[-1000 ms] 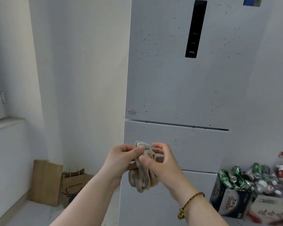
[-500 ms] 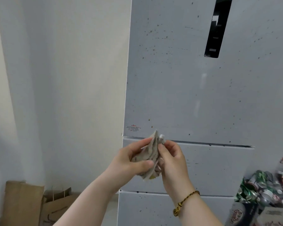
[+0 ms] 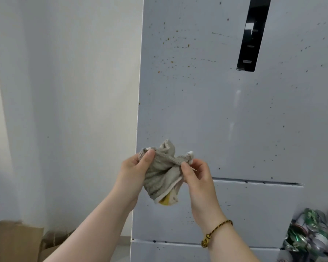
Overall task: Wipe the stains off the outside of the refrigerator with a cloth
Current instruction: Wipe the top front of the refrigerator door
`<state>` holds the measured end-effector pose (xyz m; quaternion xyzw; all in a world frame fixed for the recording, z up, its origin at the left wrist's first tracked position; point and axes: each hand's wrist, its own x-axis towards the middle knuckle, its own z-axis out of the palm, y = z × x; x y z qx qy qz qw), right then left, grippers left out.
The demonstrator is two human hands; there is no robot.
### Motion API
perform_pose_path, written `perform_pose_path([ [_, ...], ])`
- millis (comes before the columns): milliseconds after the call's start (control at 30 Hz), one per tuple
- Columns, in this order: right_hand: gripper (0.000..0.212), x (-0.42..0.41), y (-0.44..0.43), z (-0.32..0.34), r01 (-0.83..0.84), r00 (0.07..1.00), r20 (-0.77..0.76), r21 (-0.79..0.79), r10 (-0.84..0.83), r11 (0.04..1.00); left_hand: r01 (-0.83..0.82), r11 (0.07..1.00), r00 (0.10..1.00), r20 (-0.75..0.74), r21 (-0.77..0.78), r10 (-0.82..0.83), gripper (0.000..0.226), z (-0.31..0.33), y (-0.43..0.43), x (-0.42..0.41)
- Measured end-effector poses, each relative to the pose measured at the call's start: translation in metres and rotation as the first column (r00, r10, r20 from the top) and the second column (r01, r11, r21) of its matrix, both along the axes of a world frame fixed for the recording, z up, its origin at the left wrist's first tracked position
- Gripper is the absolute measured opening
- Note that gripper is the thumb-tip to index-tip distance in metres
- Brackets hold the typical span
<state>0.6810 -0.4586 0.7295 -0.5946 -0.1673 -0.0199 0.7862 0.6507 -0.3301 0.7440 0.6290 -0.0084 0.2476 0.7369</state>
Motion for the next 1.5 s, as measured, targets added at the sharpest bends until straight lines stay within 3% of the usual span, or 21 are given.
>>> perform_pose_path([
  [133,0.048,0.017,-0.023,0.022,-0.206,0.976,0.018,-0.237,0.216,0.95,-0.077,0.997,0.997,0.009,0.024,0.077,0.029,0.026,-0.008,0.007],
  [233,0.035,0.022,-0.03,0.045,-0.328,0.928,0.058,-0.342,0.369,0.881,-0.113,0.99,0.993,0.044,0.083,0.109,0.032,0.039,-0.02,0.011],
  [300,0.016,0.024,-0.031,0.055,-0.289,0.943,0.087,-0.266,0.322,0.919,-0.147,0.987,0.988,0.068,0.065,0.142,0.028,0.045,-0.024,0.014],
  [433,0.012,0.035,-0.033,0.071,-0.189,0.973,0.122,-0.062,0.195,0.98,-0.132,0.983,0.99,0.071,0.127,0.123,0.014,0.048,-0.028,0.021],
  [533,0.013,0.046,-0.034,0.084,-0.125,0.979,0.148,-0.111,0.141,0.986,-0.129,0.983,0.991,0.052,0.128,0.123,0.009,0.055,-0.031,0.025],
  [733,0.019,0.071,-0.04,0.124,-0.211,0.957,0.147,-0.246,0.251,0.946,-0.256,0.96,0.958,0.163,0.118,0.235,0.01,0.093,-0.034,0.044],
  [867,0.031,0.084,-0.041,0.158,0.025,0.932,0.352,-0.293,0.083,0.956,-0.323,0.931,0.931,0.233,0.171,0.28,0.02,0.123,-0.039,0.059],
  [967,0.035,0.092,-0.05,0.196,0.25,0.815,0.578,-0.281,-0.044,0.927,-0.409,0.881,0.893,0.301,0.237,0.334,0.013,0.147,-0.033,0.07],
  [1100,0.043,0.109,-0.061,0.244,0.508,0.521,0.848,-0.215,-0.099,0.834,-0.591,0.777,0.789,0.354,0.217,0.502,0.033,0.168,-0.008,0.077],
  [1200,0.043,0.127,-0.06,0.276,0.63,0.381,0.908,-0.115,-0.177,0.768,-0.641,0.73,0.759,0.337,0.235,0.558,0.037,0.173,0.009,0.085],
  [1333,0.043,0.142,-0.049,0.317,0.749,0.061,0.979,0.085,-0.196,0.657,-0.667,0.695,0.739,0.349,0.267,0.576,0.039,0.18,0.029,0.1],
  [1433,0.046,0.146,-0.036,0.347,0.777,-0.076,0.979,0.178,-0.192,0.603,-0.672,0.693,0.729,0.393,0.261,0.56,0.04,0.191,0.042,0.11],
  [1500,0.047,0.144,-0.029,0.369,0.785,-0.118,0.962,0.241,-0.245,0.571,-0.667,0.699,0.727,0.431,0.257,0.535,0.041,0.205,0.051,0.116],
])
